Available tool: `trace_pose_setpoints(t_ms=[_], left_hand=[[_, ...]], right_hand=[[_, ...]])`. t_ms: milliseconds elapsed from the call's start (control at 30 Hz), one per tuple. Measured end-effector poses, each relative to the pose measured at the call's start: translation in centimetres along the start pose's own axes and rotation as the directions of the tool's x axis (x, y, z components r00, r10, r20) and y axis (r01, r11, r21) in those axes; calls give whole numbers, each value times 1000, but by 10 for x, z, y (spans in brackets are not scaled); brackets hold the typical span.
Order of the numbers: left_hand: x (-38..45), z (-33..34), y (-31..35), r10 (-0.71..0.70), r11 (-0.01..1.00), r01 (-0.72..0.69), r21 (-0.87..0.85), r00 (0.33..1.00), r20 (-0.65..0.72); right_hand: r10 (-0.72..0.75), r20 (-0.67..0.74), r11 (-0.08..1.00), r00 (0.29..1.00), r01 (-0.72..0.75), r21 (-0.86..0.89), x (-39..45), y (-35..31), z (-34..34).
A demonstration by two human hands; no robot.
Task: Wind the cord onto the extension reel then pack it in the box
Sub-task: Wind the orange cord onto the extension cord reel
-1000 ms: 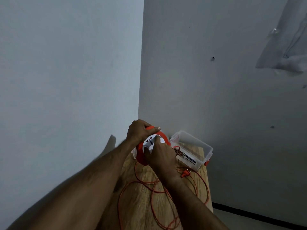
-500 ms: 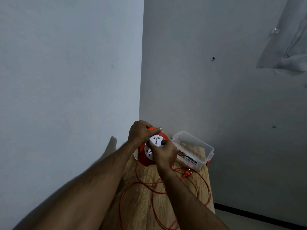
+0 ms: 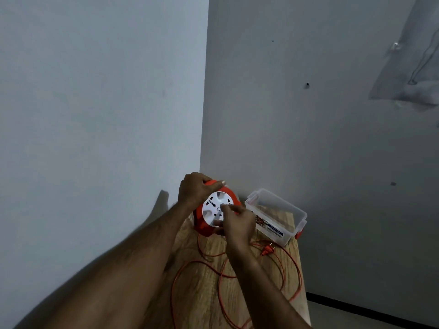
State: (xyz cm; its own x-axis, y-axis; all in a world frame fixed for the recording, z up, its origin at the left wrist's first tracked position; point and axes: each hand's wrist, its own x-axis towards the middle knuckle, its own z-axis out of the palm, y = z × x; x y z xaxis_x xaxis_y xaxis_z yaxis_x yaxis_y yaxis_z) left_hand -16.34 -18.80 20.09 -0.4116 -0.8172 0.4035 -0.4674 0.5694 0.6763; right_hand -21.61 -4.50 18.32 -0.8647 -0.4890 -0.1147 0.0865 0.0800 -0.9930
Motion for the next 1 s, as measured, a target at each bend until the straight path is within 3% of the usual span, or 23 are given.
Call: trace_pose_setpoints(t_ms=[33, 67, 100, 167, 233, 467, 567, 633, 767, 833, 867, 900, 933, 1000], left_hand=[[1, -1, 0, -6, 1000, 6, -13, 1000, 5], [2, -2, 0, -13, 1000, 13, -27, 1000, 9], [2, -2, 0, -19, 999, 19, -39, 1000, 12], [2, 0, 2, -26, 998, 27, -57, 999, 19], [0, 4, 6, -14, 998, 15, -62, 999, 30], [-2, 8, 8, 4, 996, 1, -91, 999, 50], [-1, 5, 6, 15, 996, -8, -87, 997, 73], [-1, 3, 5, 31, 997, -24, -80, 996, 86], [0, 3, 8, 68, 997, -65, -38, 995, 67], [-1, 6, 10, 73, 997, -72, -17, 996, 41], [-2, 8, 11, 77, 997, -77, -10, 997, 26], [-4, 10, 12, 90, 996, -90, 2, 996, 11], [-5, 13, 13, 109, 994, -109, 19, 994, 2], [-8, 17, 13, 127, 991, -127, 33, 992, -1]], right_hand=[[-276, 31, 926, 961, 274, -261, -4, 6, -4], [-471, 90, 768, 877, 458, -447, -5, 10, -8], [-571, 144, 635, 808, 546, -547, -4, 10, -9], [-628, 242, 478, 740, 612, -630, -2, 12, -7], [-605, 337, 398, 721, 642, -656, 2, 15, -3], [-567, 367, 404, 737, 638, -655, 18, 14, 1], [-608, 300, 508, 735, 650, -565, 18, 15, 1], [-585, 244, 626, 774, 622, -471, 18, 16, 1], [-425, 9, 855, 905, 405, -325, 14, 15, 10], [-146, -96, 971, 985, 124, -203, 17, 15, 18], [68, -80, 997, 995, -71, -39, 20, 14, 23], [279, 19, 943, 960, -278, 183, 23, 10, 27], [419, 168, 798, 892, -450, 400, 24, 5, 30], [570, 301, 436, 764, -592, 678, 27, -2, 32]])
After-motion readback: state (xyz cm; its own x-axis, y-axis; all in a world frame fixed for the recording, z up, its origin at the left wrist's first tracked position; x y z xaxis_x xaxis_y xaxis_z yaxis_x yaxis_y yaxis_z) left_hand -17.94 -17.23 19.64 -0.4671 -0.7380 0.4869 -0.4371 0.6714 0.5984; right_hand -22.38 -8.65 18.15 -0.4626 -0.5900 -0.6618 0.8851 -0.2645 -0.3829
